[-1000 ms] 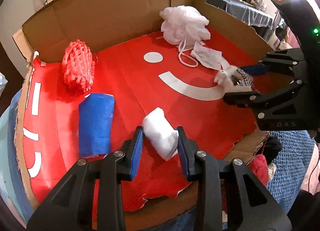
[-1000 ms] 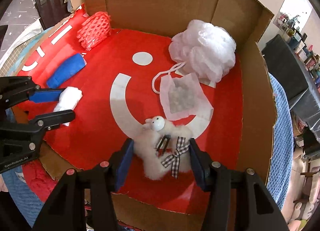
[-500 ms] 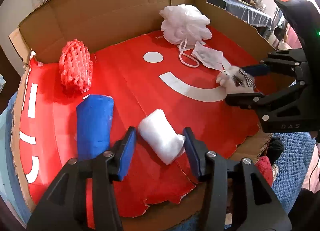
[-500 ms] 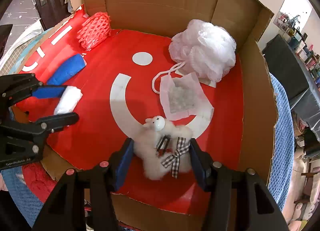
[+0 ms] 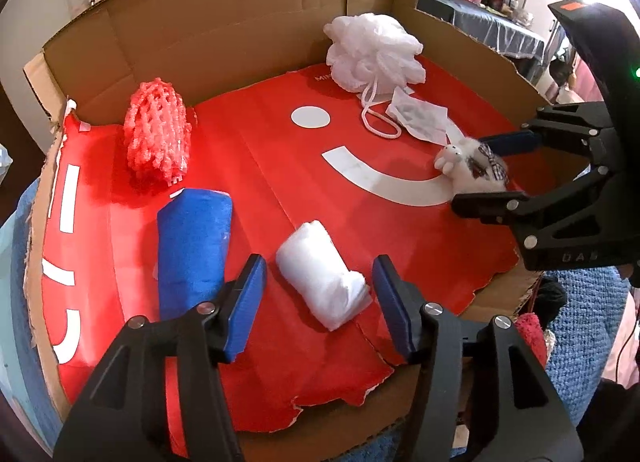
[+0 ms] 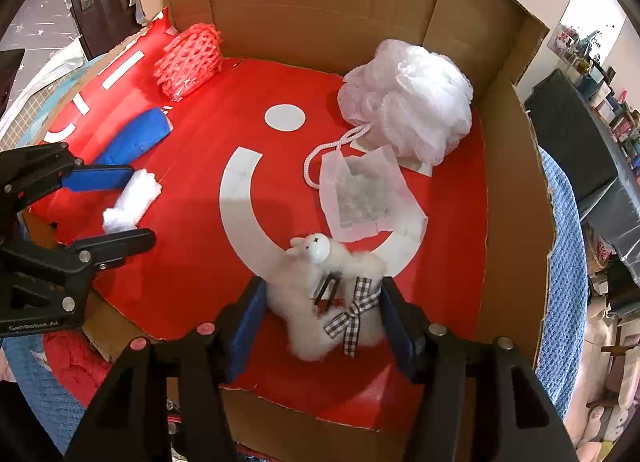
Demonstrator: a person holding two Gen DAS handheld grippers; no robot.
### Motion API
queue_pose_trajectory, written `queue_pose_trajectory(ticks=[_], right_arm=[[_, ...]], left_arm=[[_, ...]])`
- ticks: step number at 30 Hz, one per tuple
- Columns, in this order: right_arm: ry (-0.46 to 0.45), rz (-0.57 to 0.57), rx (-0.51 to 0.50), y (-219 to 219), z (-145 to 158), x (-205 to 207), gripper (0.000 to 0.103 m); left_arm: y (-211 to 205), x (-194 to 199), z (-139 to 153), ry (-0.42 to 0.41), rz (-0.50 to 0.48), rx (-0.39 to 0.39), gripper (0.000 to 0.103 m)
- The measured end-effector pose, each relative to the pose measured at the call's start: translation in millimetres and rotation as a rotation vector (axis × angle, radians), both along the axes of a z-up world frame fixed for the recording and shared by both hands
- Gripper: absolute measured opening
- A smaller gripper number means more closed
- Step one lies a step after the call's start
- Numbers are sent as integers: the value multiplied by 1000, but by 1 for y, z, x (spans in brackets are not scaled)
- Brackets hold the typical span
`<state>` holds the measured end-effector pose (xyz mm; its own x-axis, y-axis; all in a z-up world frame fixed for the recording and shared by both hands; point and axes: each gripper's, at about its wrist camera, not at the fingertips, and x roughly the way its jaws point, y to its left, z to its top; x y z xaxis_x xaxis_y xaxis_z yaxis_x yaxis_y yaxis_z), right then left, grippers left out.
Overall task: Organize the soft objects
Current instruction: 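Open the left tool to drop the white cloth while the right tool releases the sheep, then withdraw both tools from the box toward the remaining pile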
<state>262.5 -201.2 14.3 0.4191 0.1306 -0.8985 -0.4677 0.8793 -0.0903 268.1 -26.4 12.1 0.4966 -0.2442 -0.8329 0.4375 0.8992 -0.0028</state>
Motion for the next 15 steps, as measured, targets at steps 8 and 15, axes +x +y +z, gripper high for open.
queue_pose_trajectory(ticks=[8,15], right_arm=[[-24,-4,15,0,9,-5,68],[-84,-15,43,-3,32,-21,75]], left_arm=[[1,-8,11,-36,3,-25,63],[3,-25,31,-105,28,-56,71]])
